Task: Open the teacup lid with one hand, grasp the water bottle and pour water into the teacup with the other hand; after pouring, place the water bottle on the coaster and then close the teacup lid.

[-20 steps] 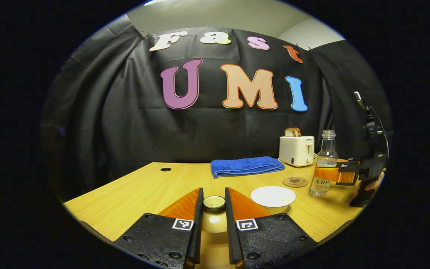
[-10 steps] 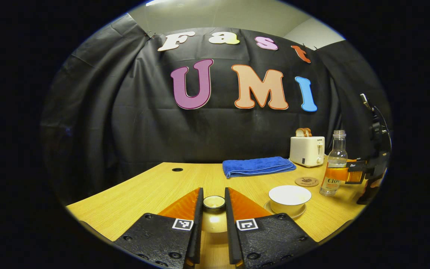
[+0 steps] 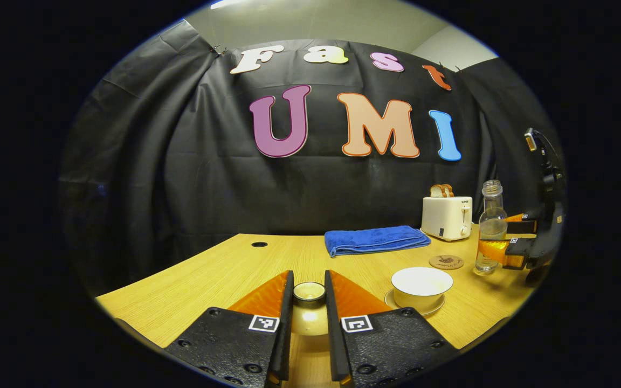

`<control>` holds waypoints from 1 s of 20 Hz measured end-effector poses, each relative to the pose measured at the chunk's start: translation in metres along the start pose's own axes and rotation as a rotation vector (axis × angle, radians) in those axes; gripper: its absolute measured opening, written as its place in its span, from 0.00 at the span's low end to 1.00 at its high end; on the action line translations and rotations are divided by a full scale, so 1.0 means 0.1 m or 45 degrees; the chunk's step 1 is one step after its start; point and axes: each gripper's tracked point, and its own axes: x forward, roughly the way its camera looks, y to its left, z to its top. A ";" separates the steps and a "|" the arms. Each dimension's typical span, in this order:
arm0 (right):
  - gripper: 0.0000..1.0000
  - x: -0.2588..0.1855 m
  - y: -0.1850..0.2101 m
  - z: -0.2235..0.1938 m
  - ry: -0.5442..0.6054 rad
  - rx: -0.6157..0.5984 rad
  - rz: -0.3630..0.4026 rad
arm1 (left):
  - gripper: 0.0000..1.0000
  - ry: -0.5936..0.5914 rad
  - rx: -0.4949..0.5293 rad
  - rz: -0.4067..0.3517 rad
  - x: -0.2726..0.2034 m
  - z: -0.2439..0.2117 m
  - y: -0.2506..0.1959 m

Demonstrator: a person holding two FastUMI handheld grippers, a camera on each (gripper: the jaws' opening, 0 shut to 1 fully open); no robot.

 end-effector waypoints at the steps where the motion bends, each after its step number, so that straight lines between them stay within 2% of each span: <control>1: 0.80 0.00 0.03 0.01 -0.010 -0.060 0.005 | 0.27 0.000 0.000 0.000 0.00 -0.01 0.00; 10: 0.81 0.05 0.21 0.04 -0.010 -0.450 0.016 | 0.27 0.001 -0.001 -0.001 0.00 0.00 0.00; 15: 0.79 0.06 0.31 0.17 -0.072 -0.743 -0.004 | 0.27 0.001 -0.001 -0.001 0.01 -0.01 0.00; 20: 0.81 0.12 0.37 0.16 -0.069 -0.932 -0.014 | 0.27 0.002 -0.002 -0.001 0.00 -0.01 0.00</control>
